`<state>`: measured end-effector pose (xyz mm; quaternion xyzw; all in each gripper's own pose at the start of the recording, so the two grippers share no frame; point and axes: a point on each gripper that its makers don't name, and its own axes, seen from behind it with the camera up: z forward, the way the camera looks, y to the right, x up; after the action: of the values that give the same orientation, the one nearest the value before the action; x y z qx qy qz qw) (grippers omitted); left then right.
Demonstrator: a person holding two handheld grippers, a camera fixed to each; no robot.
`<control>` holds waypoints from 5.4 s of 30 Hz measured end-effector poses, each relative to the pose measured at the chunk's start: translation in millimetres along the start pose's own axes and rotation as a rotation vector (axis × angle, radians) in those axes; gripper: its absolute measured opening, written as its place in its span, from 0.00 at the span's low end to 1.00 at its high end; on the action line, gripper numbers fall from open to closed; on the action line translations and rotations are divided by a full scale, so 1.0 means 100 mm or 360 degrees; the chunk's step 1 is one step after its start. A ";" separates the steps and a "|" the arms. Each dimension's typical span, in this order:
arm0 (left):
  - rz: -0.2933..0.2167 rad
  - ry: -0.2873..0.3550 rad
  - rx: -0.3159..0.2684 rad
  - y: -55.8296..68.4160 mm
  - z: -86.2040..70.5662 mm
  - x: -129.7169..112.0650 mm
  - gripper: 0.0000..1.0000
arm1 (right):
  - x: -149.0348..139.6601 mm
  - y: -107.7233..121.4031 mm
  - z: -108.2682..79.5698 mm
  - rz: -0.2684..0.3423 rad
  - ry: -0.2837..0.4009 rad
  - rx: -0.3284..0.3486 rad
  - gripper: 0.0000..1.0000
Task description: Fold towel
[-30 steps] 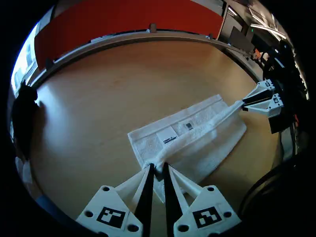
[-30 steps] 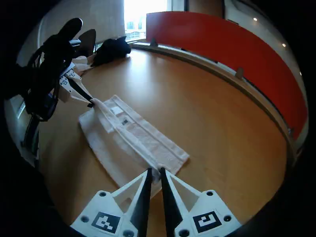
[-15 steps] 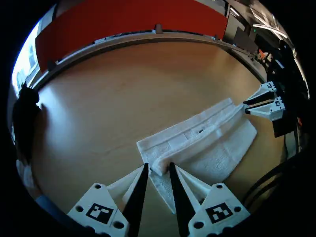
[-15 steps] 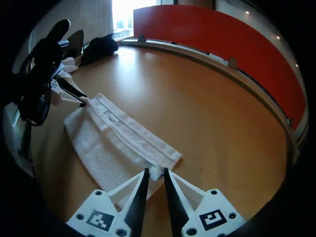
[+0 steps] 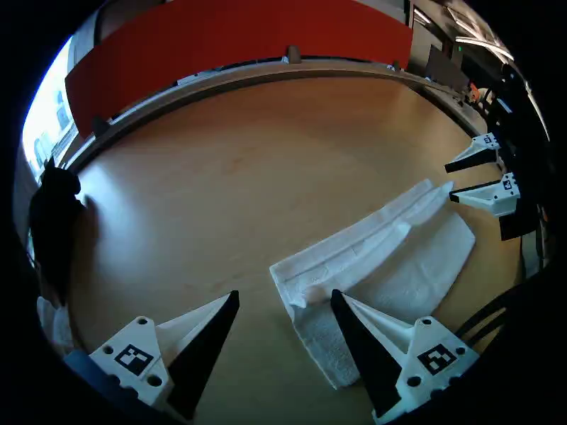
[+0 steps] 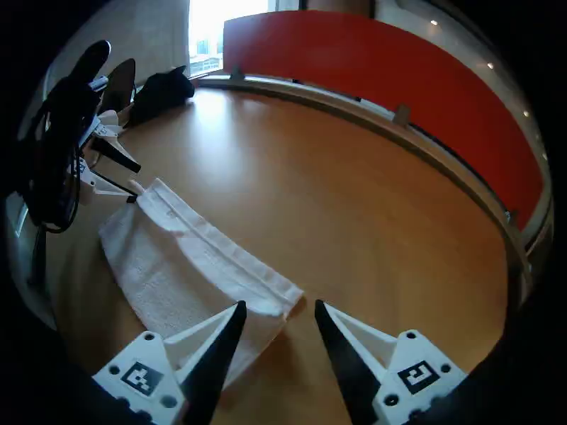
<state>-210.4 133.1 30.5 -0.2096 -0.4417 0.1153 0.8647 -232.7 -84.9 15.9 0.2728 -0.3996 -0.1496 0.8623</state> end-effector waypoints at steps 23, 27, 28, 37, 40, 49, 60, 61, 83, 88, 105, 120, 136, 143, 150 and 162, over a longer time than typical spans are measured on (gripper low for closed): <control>-0.0079 0.0021 -0.0011 0.10 -0.21 -0.19 0.96 | -0.18 -0.14 -0.24 0.0012 0.0015 -0.0008 0.89; -0.0100 0.0015 -0.0012 0.15 -0.27 -0.31 0.96 | -0.28 -0.18 -0.32 0.0018 0.0011 -0.0012 0.89; -0.0107 0.0014 -0.0011 0.16 -0.29 -0.33 0.96 | -0.30 -0.19 -0.34 0.0019 0.0011 -0.0013 0.89; -0.0162 0.0015 -0.0002 0.26 -0.46 -0.56 0.96 | -0.43 -0.29 -0.49 0.0045 0.0019 -0.0022 0.89; -0.0167 0.0017 0.0005 0.29 -0.50 -0.62 0.96 | -0.47 -0.32 -0.53 0.0043 0.0020 -0.0023 0.89; -0.0222 0.0047 0.0027 0.32 -0.60 -0.73 0.96 | -0.51 -0.37 -0.57 0.0036 0.0029 -0.0017 0.89; -0.0293 0.0154 0.0087 0.26 -0.78 -0.83 0.96 | -0.55 -0.42 -0.53 -0.0005 0.0022 0.0026 0.89; -0.0297 0.0165 0.0094 0.25 -0.81 -0.84 0.96 | -0.56 -0.42 -0.52 -0.0010 0.0018 0.0029 0.89; -0.0372 0.0377 0.0261 0.04 -1.24 -1.03 0.96 | -0.66 -0.52 -0.44 -0.0105 -0.0046 0.0098 0.89; -0.0383 0.0408 0.0282 0.02 -1.30 -1.09 0.96 | -0.67 -0.54 -0.45 -0.0125 -0.0056 0.0121 0.89; -0.0424 0.0539 0.0364 -0.03 -1.42 -1.21 0.96 | -0.72 -0.54 -0.43 -0.0208 -0.0102 0.0164 0.89; -0.0431 0.0586 0.0404 -0.06 -1.47 -1.28 0.96 | -0.82 -0.56 -0.41 -0.0281 -0.0167 0.0233 0.78; -0.0409 0.0579 0.0413 -0.07 -1.54 -1.40 0.96 | -0.84 -0.61 -0.33 -0.0292 -0.0198 0.0269 0.32; -0.0402 0.0584 0.0404 -0.07 -1.56 -1.39 0.96 | -0.84 -0.60 -0.35 -0.0262 -0.0199 0.0257 0.15; -0.0402 0.0589 0.0402 -0.06 -1.56 -1.38 0.96 | -0.85 -0.63 -0.38 -0.0216 -0.0195 0.0253 0.04; -0.0404 0.0601 0.0394 -0.07 -1.58 -1.36 0.96 | -0.74 -0.60 -0.51 -0.0197 -0.0142 0.0227 0.03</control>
<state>-161.2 33.7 -146.3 -0.0628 -0.2779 0.0179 0.9584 -243.0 -79.9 -91.7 0.3508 -0.4296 -0.1858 0.8111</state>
